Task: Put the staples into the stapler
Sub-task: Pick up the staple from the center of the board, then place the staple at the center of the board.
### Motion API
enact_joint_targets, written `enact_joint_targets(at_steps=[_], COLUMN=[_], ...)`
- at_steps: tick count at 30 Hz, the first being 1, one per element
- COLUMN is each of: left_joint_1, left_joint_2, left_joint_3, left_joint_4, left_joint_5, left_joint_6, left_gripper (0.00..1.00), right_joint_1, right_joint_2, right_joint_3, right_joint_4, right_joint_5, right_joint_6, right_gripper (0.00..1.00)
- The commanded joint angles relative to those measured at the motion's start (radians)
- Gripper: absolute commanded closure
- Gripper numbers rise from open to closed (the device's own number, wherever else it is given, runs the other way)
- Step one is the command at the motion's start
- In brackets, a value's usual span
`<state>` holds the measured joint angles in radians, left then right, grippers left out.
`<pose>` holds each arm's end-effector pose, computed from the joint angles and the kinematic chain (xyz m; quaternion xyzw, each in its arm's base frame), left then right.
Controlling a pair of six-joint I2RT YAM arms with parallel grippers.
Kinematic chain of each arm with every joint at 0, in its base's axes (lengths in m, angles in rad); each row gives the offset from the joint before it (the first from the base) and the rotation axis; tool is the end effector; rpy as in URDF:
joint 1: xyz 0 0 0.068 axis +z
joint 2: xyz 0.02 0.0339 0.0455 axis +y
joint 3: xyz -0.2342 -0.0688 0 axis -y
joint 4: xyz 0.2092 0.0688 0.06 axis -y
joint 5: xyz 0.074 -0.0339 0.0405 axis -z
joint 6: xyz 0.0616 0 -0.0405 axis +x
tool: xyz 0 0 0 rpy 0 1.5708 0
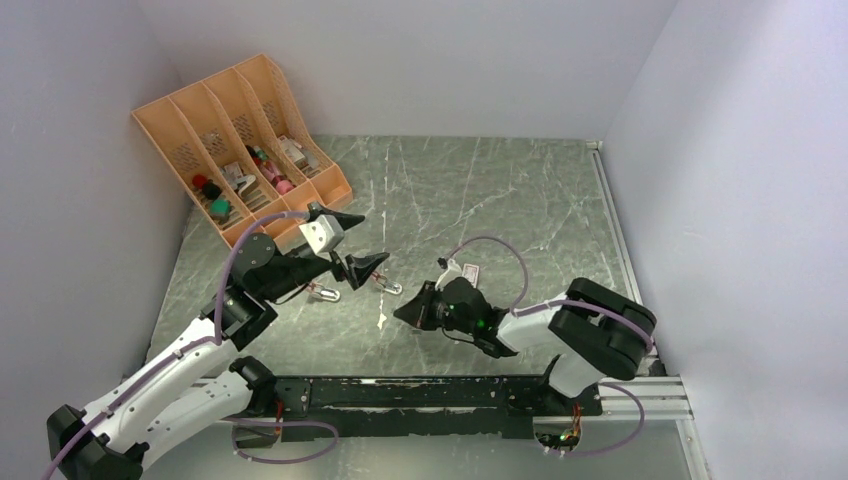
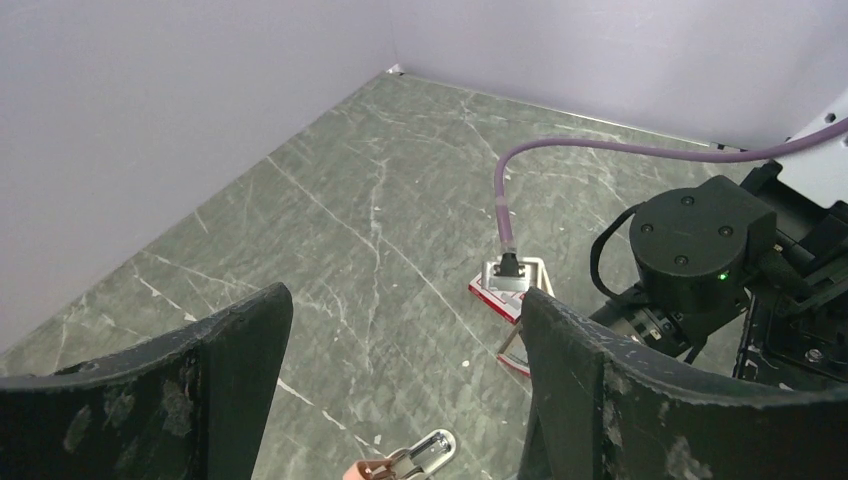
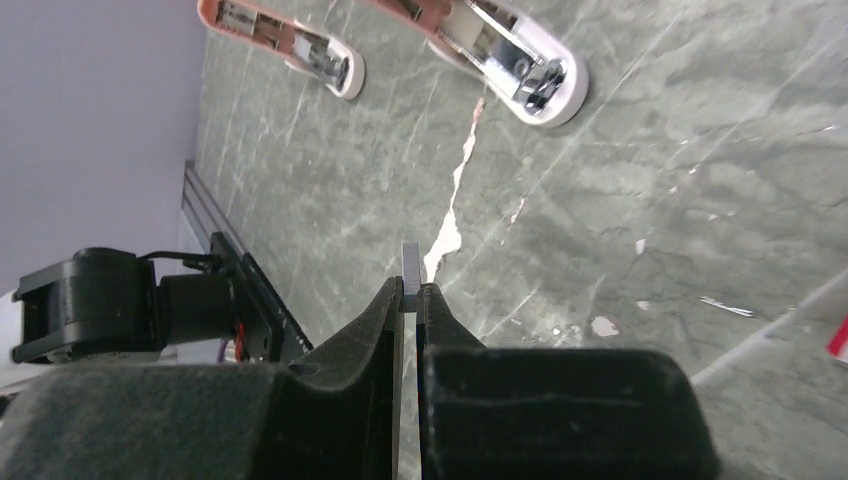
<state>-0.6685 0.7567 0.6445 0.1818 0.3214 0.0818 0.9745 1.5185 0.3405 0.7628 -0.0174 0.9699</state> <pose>0.1421 -0.1370 0.3197 0.3556 0.5836 -0.3132 0.6595 0.1492 0.2218 0.1224 -0.0067 0.8376 0.4553 0.3017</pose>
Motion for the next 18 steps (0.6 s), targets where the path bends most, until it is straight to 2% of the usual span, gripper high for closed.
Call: enact_joint_targets(at_steps=[1, 11, 18], left_joint_1=[-0.003, -0.002, -0.002], left_joint_2=[-0.006, -0.006, -0.009], left_joint_3=[-0.010, -0.007, -0.003], left_joint_4=[0.013, 0.000, -0.007], left_joint_5=[-0.027, -0.035, -0.034], left_joint_6=[0.023, 0.030, 0.036], left_gripper=[0.11, 0.11, 0.11], right_joint_1=[0.030, 0.098, 0.115], right_joint_2=[0.049, 0.194, 0.242], right_joint_3=[0.027, 0.061, 0.098], right_joint_4=[0.101, 0.218, 0.209], right_joint_5=[-0.047, -0.023, -0.016], right_joint_6=[0.050, 0.160, 0.169], right_gripper=[0.93, 0.93, 0.92])
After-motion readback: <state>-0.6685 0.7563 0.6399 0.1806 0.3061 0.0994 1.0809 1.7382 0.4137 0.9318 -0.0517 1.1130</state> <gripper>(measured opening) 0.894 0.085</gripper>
